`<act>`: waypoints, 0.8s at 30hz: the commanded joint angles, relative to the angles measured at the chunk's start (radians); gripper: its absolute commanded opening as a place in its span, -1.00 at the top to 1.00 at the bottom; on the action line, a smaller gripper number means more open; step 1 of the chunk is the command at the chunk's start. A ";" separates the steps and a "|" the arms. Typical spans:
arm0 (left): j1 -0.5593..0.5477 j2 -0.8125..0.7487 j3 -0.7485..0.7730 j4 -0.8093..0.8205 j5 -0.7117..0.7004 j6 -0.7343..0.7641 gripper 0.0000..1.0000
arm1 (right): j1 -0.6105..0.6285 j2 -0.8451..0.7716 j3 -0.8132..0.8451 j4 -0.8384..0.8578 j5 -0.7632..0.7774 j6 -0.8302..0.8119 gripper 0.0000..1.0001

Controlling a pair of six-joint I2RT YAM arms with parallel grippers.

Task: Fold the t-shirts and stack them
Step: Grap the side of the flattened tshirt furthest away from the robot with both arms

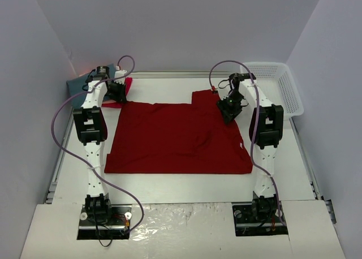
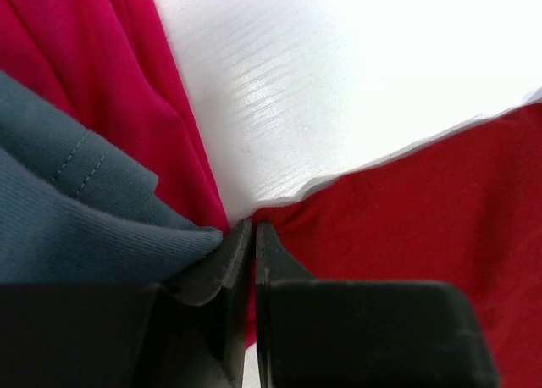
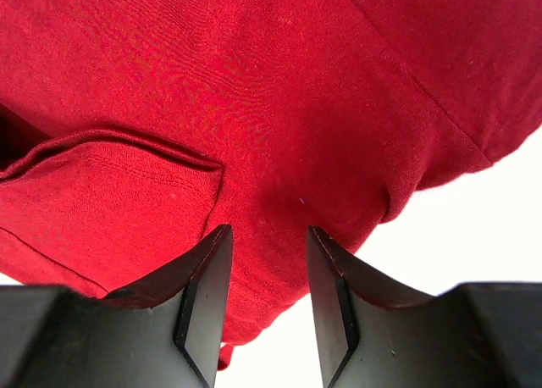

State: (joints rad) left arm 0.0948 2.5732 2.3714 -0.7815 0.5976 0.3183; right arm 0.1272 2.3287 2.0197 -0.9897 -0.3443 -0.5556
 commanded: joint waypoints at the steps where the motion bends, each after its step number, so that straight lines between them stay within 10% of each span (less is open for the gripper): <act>1: -0.004 -0.001 0.011 -0.039 -0.035 0.019 0.95 | 0.009 -0.005 0.040 -0.066 0.013 -0.017 0.27; 24: -0.026 -0.272 -0.155 0.068 -0.028 -0.056 0.95 | -0.040 0.069 0.342 -0.020 -0.090 0.039 -0.01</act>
State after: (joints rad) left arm 0.0837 2.4031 2.2108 -0.7242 0.5743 0.2752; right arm 0.0971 2.3642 2.3066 -0.9882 -0.4015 -0.5419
